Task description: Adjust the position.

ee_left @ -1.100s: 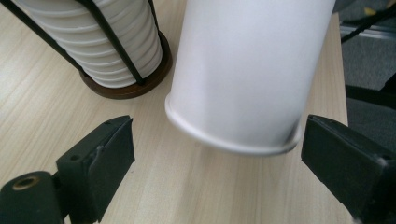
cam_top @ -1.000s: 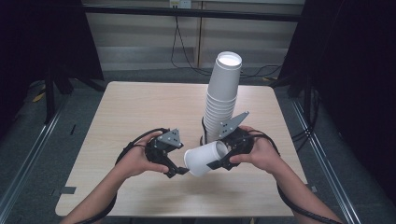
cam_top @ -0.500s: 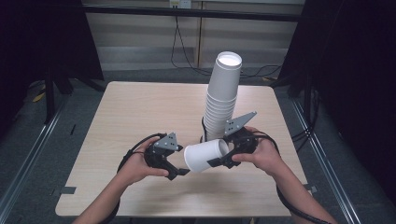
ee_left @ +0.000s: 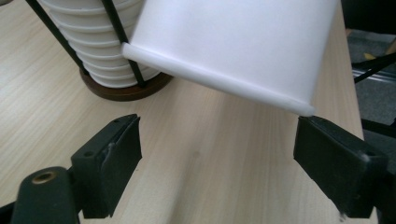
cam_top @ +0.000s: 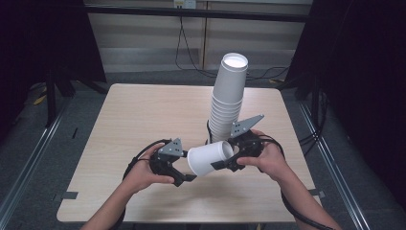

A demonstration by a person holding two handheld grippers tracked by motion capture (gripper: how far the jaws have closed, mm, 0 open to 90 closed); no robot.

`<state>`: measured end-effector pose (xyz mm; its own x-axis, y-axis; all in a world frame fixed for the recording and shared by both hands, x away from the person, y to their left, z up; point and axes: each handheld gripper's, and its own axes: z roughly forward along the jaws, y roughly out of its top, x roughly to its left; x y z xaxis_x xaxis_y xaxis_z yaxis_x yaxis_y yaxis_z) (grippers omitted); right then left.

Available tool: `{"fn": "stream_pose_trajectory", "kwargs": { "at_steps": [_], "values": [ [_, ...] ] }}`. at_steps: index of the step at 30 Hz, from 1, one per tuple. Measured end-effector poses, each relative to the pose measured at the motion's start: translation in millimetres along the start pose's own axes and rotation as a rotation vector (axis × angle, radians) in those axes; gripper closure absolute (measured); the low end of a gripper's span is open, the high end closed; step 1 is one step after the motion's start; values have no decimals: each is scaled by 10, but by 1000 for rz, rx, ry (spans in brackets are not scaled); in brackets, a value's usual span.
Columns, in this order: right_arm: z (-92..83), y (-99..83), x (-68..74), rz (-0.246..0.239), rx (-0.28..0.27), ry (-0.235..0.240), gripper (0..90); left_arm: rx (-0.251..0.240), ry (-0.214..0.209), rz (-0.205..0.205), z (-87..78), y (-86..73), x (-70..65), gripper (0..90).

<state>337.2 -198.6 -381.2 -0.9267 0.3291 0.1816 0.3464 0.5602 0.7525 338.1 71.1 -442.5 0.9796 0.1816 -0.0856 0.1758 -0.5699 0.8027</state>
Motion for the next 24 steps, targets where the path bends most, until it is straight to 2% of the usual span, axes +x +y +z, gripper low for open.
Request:
{"fn": "stream_pose_trajectory", "kwargs": {
  "at_steps": [2,3,5,7,9,13,17,18,20,23,24],
  "values": [
    [-10,7,-7,4,-12,-9,236,-12,0,-6,4,6,-14,147],
    [-6,8,-8,8,-14,2,236,-6,4,1,2,12,-9,143],
    [24,12,15,-3,2,12,235,-26,-6,-20,9,18,-3,135],
    [57,16,40,-8,2,38,236,-28,-16,-11,9,18,8,79],
    [71,25,54,-16,7,41,236,-35,-4,-8,8,20,12,46],
    [79,36,44,-6,-3,60,237,-53,-13,-9,1,36,27,0],
    [91,48,38,-3,-5,76,237,-66,-26,-14,11,48,23,0],
    [93,49,38,-2,-8,80,237,-65,-35,-1,10,51,30,0],
    [100,52,36,-1,-13,86,237,-67,-38,-1,9,53,28,10],
    [99,53,27,-4,-12,85,239,-63,-54,13,-2,55,28,99],
    [97,51,23,-5,-12,85,239,-61,-53,9,-6,57,26,104]
  ]
}}
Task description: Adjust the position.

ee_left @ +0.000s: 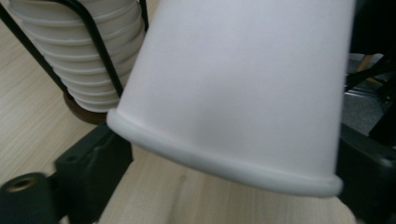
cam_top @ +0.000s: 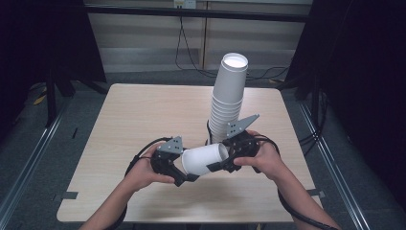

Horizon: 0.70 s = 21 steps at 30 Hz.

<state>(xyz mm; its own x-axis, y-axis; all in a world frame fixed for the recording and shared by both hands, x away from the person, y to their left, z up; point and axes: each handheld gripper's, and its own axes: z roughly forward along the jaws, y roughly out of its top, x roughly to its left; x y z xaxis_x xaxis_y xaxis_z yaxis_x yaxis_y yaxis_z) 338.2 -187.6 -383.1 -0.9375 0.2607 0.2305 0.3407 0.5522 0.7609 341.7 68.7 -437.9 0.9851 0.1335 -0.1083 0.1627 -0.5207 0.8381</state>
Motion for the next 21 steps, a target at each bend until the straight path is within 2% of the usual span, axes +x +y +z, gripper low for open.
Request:
{"fn": "stream_pose_trajectory", "kwargs": {
  "at_steps": [6,13,18,21],
  "values": [
    [-8,-18,-13,12,-11,8,243,19,4,10,-15,31,-1,124],
    [-15,-26,-14,20,-13,15,243,37,-3,-11,-30,58,-12,150],
    [-17,-37,-20,18,-6,16,246,49,9,4,-42,75,-22,171],
    [-15,-46,-19,20,-4,16,246,52,19,31,-37,82,-26,156]
  ]
}}
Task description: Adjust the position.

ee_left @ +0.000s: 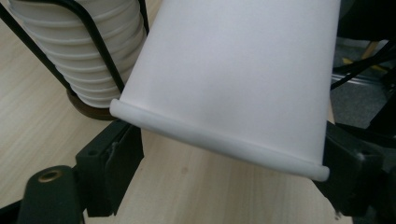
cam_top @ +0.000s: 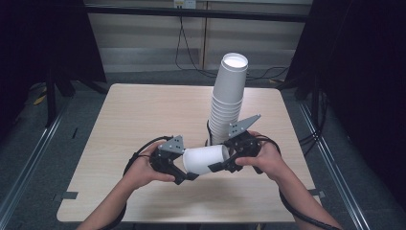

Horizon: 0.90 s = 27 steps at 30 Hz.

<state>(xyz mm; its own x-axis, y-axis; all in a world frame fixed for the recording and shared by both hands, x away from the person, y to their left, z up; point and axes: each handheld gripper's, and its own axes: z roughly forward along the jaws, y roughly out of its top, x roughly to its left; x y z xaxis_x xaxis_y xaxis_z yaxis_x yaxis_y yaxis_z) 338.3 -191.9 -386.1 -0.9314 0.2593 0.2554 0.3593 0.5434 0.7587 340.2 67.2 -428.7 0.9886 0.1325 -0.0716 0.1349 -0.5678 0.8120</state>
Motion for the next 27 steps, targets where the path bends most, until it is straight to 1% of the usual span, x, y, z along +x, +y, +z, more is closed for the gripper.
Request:
{"fn": "stream_pose_trajectory", "kwargs": {
  "at_steps": [1,2,4,9,10,11,13,14,15,16,18,19,20,22,23,24,25,26,27],
  "values": [
    [-2,-1,-2,2,1,3,244,-2,-14,-13,5,0,2,145],
    [-5,-3,-7,13,-3,12,243,-7,-17,-17,7,-1,6,136],
    [-9,-6,-12,12,-10,11,242,-11,-19,-9,9,-2,15,122],
    [0,1,-14,15,-8,15,240,-23,-25,6,22,-1,27,97],
    [4,2,-16,19,-9,17,240,-25,-24,13,27,-1,28,92],
    [9,3,-16,20,-7,23,240,-31,-21,30,30,0,25,79],
    [18,8,-15,17,-6,26,241,-28,-29,22,38,0,20,91],
    [24,12,-10,18,-1,25,241,-25,-26,39,33,-1,21,98],
    [25,14,-11,17,3,25,241,-32,-29,30,24,-8,21,108],
    [24,13,-13,18,1,27,242,-41,-36,11,18,-14,22,125],
    [21,12,-20,23,-11,30,240,-39,-32,11,-1,-13,19,151],
    [20,17,-15,19,-7,30,238,-28,-29,18,-7,-6,8,155],
    [26,23,-9,10,5,29,236,-17,-22,32,-12,3,0,160],
    [33,42,12,-5,38,15,233,-7,-27,28,-14,8,-9,162],
    [33,56,23,-18,58,8,230,-6,-20,26,-17,11,-16,162],
    [34,67,35,-28,69,-3,217,7,-19,32,-32,17,-14,162],
    [31,83,49,-52,88,-20,199,12,-22,35,-39,21,-15,162],
    [25,94,60,-67,100,-28,202,27,-11,32,-52,27,-18,162],
    [16,104,69,-80,117,-38,203,41,-14,30,-59,30,-13,161]
  ]
}}
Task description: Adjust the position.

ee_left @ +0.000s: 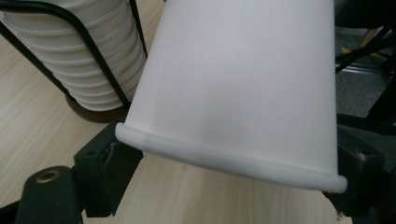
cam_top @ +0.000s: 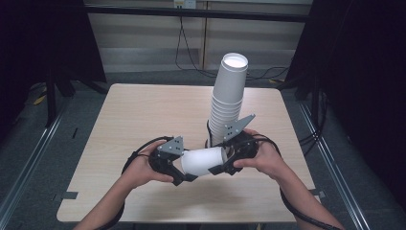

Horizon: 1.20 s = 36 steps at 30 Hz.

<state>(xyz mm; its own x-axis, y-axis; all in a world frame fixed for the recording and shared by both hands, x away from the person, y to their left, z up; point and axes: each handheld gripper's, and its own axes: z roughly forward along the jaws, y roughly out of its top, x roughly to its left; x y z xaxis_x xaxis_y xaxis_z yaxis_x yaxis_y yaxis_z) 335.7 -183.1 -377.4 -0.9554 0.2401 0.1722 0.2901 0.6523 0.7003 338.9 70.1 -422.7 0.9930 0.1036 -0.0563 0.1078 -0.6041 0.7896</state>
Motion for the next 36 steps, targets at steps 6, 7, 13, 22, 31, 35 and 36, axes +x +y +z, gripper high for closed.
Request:
{"fn": "stream_pose_trajectory", "kwargs": {
  "at_steps": [6,7,13,22,31,35,36],
  "values": [
    [-47,59,50,-60,73,-50,184,76,6,-21,-38,23,9,158],
    [-56,71,56,-69,83,-58,183,98,5,-12,-41,27,10,157],
    [-81,154,122,-170,201,-94,190,165,18,4,-30,68,-1,157],
    [-11,281,191,-226,325,-116,188,234,18,-1,9,157,-35,154],
    [135,340,172,-215,394,-94,186,264,13,14,13,251,-45,153],
    [194,345,162,-218,444,-98,189,280,23,20,32,255,-54,153],
    [203,346,163,-215,449,-99,193,279,21,21,35,257,-52,153]
  ]
}}
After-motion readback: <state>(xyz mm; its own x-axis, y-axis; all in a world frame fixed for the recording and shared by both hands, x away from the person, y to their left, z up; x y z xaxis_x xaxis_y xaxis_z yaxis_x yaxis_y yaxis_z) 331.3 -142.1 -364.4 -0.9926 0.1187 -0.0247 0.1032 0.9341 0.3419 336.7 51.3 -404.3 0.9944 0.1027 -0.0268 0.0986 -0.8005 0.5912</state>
